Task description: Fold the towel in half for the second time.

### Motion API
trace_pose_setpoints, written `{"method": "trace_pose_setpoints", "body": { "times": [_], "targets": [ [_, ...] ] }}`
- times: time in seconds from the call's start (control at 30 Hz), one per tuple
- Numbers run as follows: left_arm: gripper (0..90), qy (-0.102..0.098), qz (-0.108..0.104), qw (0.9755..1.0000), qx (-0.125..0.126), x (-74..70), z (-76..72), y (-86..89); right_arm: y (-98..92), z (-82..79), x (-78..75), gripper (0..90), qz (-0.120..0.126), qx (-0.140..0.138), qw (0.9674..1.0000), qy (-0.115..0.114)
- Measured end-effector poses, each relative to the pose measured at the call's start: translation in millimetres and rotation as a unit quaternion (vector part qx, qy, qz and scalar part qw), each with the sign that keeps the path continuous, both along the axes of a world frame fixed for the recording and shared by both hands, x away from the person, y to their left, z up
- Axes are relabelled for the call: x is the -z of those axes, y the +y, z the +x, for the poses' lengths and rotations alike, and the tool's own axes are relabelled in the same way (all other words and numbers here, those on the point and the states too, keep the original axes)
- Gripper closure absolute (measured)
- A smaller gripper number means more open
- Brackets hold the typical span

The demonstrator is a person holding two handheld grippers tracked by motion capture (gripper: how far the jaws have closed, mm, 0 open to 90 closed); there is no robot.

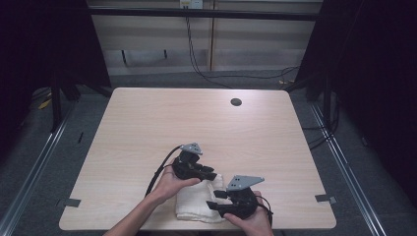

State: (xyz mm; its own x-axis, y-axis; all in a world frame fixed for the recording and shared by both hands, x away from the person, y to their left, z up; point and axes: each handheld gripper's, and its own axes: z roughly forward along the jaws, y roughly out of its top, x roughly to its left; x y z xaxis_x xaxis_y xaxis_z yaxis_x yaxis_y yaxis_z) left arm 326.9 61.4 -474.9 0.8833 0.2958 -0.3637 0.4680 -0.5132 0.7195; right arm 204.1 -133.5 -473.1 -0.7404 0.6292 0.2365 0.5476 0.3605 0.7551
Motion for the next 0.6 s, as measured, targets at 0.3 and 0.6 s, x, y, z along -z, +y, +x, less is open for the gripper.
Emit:
{"method": "trace_pose_setpoints", "body": {
  "times": [0.3,0.6],
  "targets": [
    [55.5,-0.013,-0.008,0.9997,-0.018,-7.6,2.5,11.2,-11.6,8.0,11.3,75.0,-0.047,0.015,0.9986,0.021],
    [46.9,-0.037,-0.002,0.9976,-0.058,-23.4,-6.5,31.2,-27.2,2.7,-0.4,62.4,-0.024,0.037,0.999,-0.002]
  ]
}}
